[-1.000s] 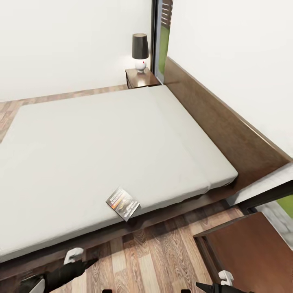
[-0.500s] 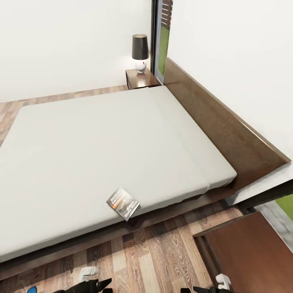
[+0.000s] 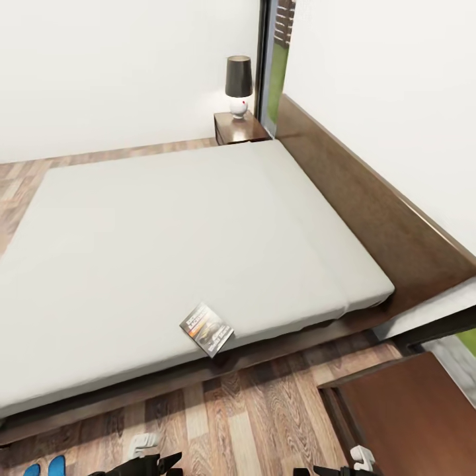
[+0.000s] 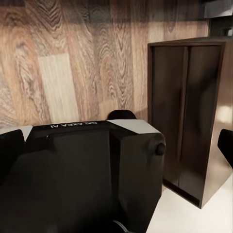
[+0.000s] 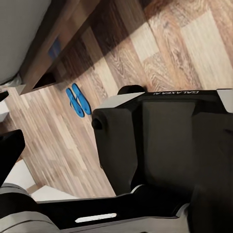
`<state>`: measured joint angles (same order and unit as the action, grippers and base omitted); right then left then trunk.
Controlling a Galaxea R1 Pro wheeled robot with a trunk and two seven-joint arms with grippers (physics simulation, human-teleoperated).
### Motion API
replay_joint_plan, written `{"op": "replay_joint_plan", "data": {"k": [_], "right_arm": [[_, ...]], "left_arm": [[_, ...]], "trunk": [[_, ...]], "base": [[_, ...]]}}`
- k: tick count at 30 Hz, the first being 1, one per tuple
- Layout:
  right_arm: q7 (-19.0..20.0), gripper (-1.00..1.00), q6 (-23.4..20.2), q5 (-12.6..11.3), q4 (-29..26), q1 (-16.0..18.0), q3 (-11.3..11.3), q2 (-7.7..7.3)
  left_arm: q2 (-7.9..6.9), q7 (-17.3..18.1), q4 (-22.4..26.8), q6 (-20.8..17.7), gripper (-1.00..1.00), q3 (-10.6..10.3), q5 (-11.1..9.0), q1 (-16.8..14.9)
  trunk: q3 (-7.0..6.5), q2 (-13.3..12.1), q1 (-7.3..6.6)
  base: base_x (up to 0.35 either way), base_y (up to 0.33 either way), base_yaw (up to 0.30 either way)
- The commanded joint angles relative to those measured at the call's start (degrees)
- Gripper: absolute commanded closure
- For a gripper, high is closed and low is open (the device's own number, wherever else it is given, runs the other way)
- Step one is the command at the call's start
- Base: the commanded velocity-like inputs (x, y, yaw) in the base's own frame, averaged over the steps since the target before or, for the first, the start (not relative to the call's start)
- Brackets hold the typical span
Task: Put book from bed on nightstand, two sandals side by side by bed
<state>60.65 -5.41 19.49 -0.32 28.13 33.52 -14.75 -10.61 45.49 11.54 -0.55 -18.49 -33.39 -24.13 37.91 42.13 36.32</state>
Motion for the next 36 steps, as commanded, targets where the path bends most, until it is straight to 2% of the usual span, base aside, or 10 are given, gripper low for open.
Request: {"op": "replay_joint_plan", "data": {"k": [1,11,18,20,22,24,25,27,32,36], "right_arm": [[0.24,-1.0,-0.57,0.29,-0.04,0.0,0.5,-0.01],[0.21,-1.0,-0.57,0.29,-0.03,-0.01,0.5,-0.01],[0.17,-1.0,-0.49,0.34,-0.03,-0.01,0.5,0.05],[0.15,-1.0,-0.51,0.33,-0.37,-0.01,0.55,2.8],[0.14,-1.0,-0.53,0.32,-0.6,0.01,0.61,4.72],[0.06,-1.0,-0.56,0.13,-1.19,0.06,0.8,8.77],[0.03,-1.0,-0.56,0.09,-1.38,0.08,0.83,9.44],[-0.05,-1.0,-0.57,-0.03,-2.72,0.13,0.89,12.0],[-0.07,-1.0,-0.56,-0.27,-7.27,0.23,0.93,16.05],[-0.02,-1.0,-0.55,-1.52,-9.0,0.42,0.99,17.45]], "left_arm": [[-0.03,0.12,-0.02,-0.06,-1.0,-0.41,-0.5,-0.04],[-0.02,0.12,-0.02,-0.06,-1.0,-0.41,-0.53,-0.04],[-0.09,0.12,-0.01,-0.06,-1.0,-0.35,-0.55,-0.04],[-0.05,0.16,0.03,-0.06,-1.0,-0.33,-0.6,-0.04],[-0.04,0.18,0.04,-0.06,-1.0,-0.3,-0.61,-0.04],[-0.06,0.2,0.06,-0.06,-1.0,-0.18,-0.62,-0.04],[-0.07,0.2,0.06,-0.08,-1.0,-0.14,-0.64,-0.04],[-0.1,0.23,0.09,-0.12,-1.0,0.02,-0.68,-0.04],[-0.18,0.38,0.14,-0.22,-1.0,0.18,-0.77,-0.04],[-0.14,0.15,0.15,-0.23,-1.0,0.22,-0.73,-0.04]], "trunk": [[0.04,0.04,0.01],[0.04,0.04,0.01],[0.04,0.04,0.01],[0.04,0.04,0.01],[0.04,0.04,0.01],[0.04,0.04,0.01],[0.04,0.04,0.01],[0.04,0.04,0.01],[0.04,0.04,0.01],[0.04,0.04,0.01]], "base": [[0.0,0.0,0.278],[0.0,0.0,0.279],[0.0,0.0,0.051],[0.0,0.0,0.004],[0.0,0.0,0.002],[0.0,0.0,0.001],[0.0,0.0,0.0],[0.0,0.0,0.0],[0.0,0.0,0.0],[0.0,0.0,0.0]]}}
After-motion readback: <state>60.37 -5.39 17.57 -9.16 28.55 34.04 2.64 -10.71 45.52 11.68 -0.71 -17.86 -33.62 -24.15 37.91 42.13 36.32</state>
